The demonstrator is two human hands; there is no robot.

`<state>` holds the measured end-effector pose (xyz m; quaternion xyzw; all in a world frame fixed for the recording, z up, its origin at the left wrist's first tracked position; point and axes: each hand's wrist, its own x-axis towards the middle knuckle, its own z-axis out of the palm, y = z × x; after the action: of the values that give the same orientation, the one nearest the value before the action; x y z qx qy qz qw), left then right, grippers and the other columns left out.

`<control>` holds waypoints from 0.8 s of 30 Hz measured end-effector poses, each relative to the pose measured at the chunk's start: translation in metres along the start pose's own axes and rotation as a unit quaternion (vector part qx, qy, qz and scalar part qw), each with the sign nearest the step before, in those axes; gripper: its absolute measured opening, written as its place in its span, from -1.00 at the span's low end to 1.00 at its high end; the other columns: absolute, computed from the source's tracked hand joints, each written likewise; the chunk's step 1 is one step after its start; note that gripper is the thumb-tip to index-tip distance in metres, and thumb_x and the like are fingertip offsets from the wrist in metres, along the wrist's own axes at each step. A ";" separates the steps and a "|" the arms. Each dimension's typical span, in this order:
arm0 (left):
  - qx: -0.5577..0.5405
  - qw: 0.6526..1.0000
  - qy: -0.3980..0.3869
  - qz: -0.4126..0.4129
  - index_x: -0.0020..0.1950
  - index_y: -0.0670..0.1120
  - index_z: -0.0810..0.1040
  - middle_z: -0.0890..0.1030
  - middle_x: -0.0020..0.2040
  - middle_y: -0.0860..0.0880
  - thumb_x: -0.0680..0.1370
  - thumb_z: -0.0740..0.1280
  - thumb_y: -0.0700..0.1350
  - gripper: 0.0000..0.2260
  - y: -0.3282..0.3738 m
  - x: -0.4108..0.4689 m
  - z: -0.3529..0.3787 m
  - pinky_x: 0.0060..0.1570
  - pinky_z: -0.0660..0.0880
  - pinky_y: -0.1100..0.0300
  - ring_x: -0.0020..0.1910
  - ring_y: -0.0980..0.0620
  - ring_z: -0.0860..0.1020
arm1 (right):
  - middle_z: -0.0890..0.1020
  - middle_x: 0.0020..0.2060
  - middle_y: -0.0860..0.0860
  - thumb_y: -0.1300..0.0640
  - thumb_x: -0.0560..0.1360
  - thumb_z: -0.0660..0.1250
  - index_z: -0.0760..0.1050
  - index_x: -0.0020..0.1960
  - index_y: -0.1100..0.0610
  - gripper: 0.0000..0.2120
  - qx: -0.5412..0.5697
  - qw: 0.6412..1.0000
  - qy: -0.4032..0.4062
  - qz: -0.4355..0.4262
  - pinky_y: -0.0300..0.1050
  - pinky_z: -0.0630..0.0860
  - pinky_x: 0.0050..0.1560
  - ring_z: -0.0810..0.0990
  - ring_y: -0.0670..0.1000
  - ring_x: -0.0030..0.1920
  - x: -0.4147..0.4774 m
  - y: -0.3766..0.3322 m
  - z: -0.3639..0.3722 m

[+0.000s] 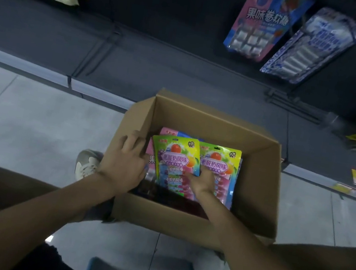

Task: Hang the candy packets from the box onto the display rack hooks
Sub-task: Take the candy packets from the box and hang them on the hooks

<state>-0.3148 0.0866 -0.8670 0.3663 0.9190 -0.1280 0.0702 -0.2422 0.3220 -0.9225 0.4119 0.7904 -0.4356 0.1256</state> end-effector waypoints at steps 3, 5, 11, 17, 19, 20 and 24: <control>0.003 1.000 0.011 -0.005 0.39 0.04 0.55 0.41 0.46 -0.13 0.64 0.13 0.20 -0.57 0.000 0.003 -0.005 0.44 0.26 -0.19 0.46 -0.26 0.23 | 0.73 0.09 0.00 0.07 0.56 0.52 0.62 0.25 0.15 -0.69 -0.020 0.997 -0.044 -0.058 -0.19 0.62 -0.01 0.72 0.06 0.09 -0.001 -0.003 -0.011; -0.017 0.999 0.029 -0.006 0.40 0.01 0.53 0.45 0.42 -0.12 0.61 0.11 0.25 -0.50 -0.001 0.009 -0.008 0.46 0.25 -0.19 0.41 -0.25 0.29 | 0.70 0.16 0.02 0.09 0.57 0.52 0.58 0.33 0.19 -0.61 -0.034 0.993 -0.046 -0.107 -0.24 0.56 -0.07 0.71 0.08 0.09 -0.005 -0.011 -0.027; -0.219 0.970 0.089 -0.062 0.09 -0.02 0.53 0.56 0.07 -0.01 0.51 0.09 0.50 -0.37 0.006 0.025 -0.034 0.19 0.45 0.04 0.14 -0.05 0.48 | 0.78 -0.01 0.07 0.22 0.55 0.52 0.61 0.16 0.19 -0.78 0.071 0.986 -0.052 -0.141 0.13 0.70 0.11 0.78 0.10 -0.02 -0.015 -0.049 -0.112; -0.751 0.644 -0.025 -0.146 0.22 -0.04 0.54 0.71 0.17 0.05 0.42 0.55 0.23 -0.48 0.026 0.037 -0.101 0.13 0.65 0.06 0.08 0.10 0.71 | 0.78 0.08 -0.01 0.19 0.57 0.49 0.64 0.26 0.14 -0.73 0.183 0.961 -0.119 -0.171 -0.14 0.70 0.08 0.77 -0.01 0.06 -0.045 -0.097 -0.182; -0.826 0.548 -0.045 -0.124 0.30 -0.06 0.59 0.73 0.21 -0.03 0.51 0.53 0.05 -0.59 0.030 0.038 -0.116 0.22 0.63 -0.08 0.13 -0.03 0.73 | 0.77 0.11 0.00 0.12 0.57 0.49 0.64 0.28 0.13 -0.70 0.195 0.957 -0.134 -0.170 -0.03 0.65 0.19 0.76 0.02 0.12 -0.050 -0.105 -0.193; -0.845 0.521 -0.046 -0.112 0.32 -0.08 0.61 0.73 0.21 -0.06 0.55 0.51 -0.02 -0.63 0.033 0.038 -0.122 0.25 0.61 -0.13 0.16 -0.10 0.72 | 0.77 0.12 0.01 0.10 0.58 0.49 0.64 0.29 0.12 -0.70 0.202 0.955 -0.138 -0.169 0.02 0.63 0.24 0.76 0.05 0.14 -0.051 -0.107 -0.197; -0.865 0.488 -0.023 -0.120 0.26 -0.17 0.67 0.73 0.19 -0.16 0.58 0.48 -0.13 -0.73 0.041 0.045 -0.142 0.29 0.57 -0.24 0.17 -0.23 0.70 | 0.76 0.14 0.04 0.05 0.58 0.48 0.64 0.30 0.10 -0.68 0.230 0.948 -0.125 -0.178 0.20 0.59 0.34 0.75 0.10 0.16 -0.055 -0.110 -0.211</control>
<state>-0.3238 0.1852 -0.7481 0.0047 0.6010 0.7152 0.3567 -0.2575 0.4287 -0.7033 0.2241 0.7072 -0.6690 0.0456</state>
